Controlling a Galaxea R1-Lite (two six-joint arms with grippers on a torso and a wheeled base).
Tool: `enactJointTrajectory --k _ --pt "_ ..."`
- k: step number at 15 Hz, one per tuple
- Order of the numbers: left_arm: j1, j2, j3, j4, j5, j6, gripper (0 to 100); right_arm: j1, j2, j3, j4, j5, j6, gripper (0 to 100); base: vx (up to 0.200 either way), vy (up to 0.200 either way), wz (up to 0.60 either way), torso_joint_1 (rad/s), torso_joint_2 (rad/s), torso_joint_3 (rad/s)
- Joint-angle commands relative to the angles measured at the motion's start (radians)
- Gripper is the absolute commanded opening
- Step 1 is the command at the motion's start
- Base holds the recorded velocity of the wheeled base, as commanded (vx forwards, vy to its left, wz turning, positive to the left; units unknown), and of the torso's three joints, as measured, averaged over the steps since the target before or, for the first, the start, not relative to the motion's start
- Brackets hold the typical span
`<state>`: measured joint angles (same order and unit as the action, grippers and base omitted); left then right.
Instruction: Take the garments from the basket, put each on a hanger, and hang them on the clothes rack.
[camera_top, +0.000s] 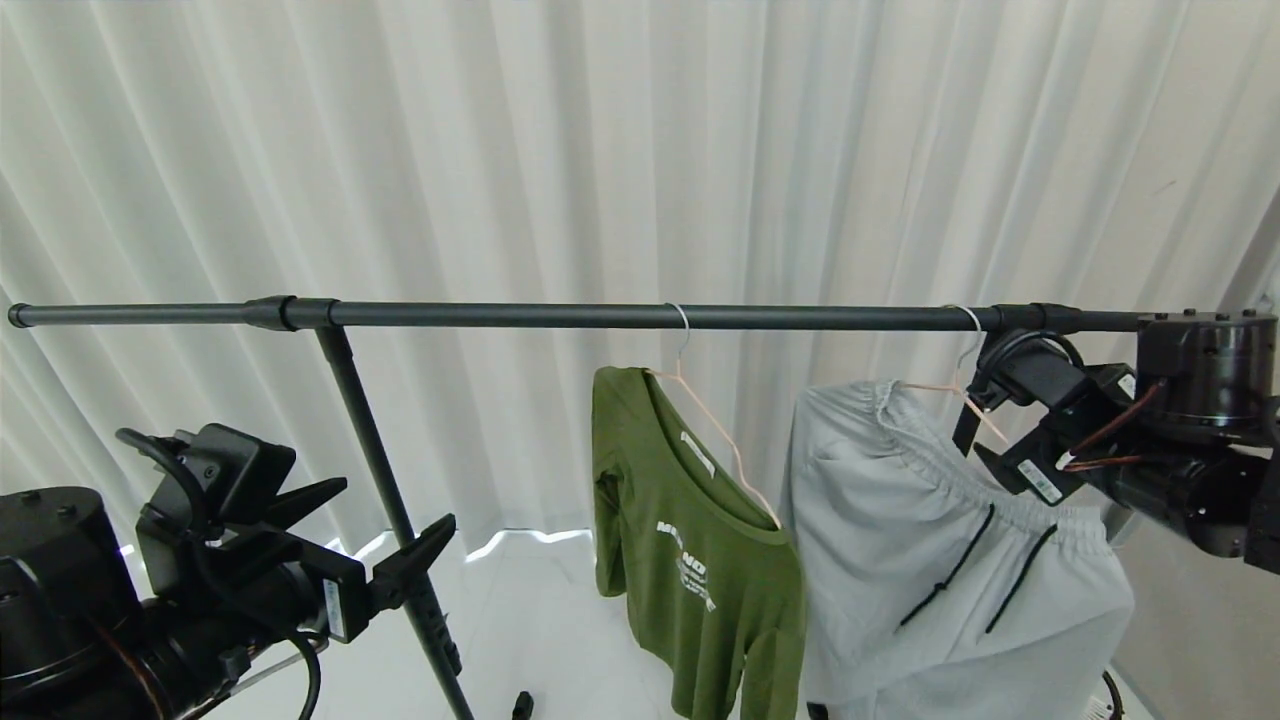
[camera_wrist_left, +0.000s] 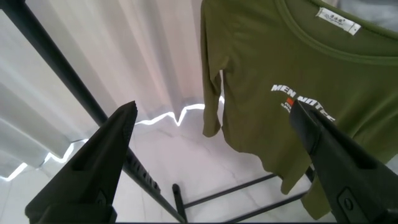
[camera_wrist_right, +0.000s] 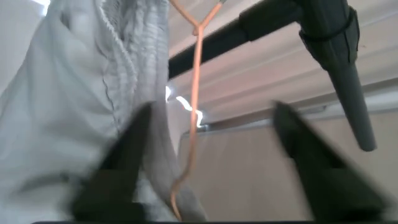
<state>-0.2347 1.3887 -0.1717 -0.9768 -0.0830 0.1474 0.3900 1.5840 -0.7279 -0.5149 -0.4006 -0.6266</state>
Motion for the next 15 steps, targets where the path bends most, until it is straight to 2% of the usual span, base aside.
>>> enactJointTrajectory --k 1,4,10,13,15 --pt "0.000 0.001 0.000 0.000 0.000 0.000 100 0.009 -0.029 0.001 0.001 0.000 0.018 100 0.000 0.000 0.00 0.000 0.00 0.000" --pt "0.003 0.001 0.001 0.000 0.000 0.000 100 0.013 -0.104 0.024 0.003 0.006 0.120 100 0.000 0.000 0.00 0.000 0.00 0.000" --pt "0.005 -0.033 0.023 0.000 0.002 0.000 100 0.009 -0.337 0.156 0.007 0.046 0.459 100 0.000 0.000 0.00 0.000 0.00 0.000" --pt "0.038 -0.077 0.072 0.001 0.034 0.003 100 -0.072 -0.452 0.245 0.007 0.054 0.493 100 0.000 0.000 0.00 0.000 0.00 0.000" --pt "0.051 -0.139 0.106 0.020 0.126 0.003 100 -0.108 -0.529 0.338 0.007 0.063 0.508 100 0.000 0.000 0.00 0.000 0.00 0.000"
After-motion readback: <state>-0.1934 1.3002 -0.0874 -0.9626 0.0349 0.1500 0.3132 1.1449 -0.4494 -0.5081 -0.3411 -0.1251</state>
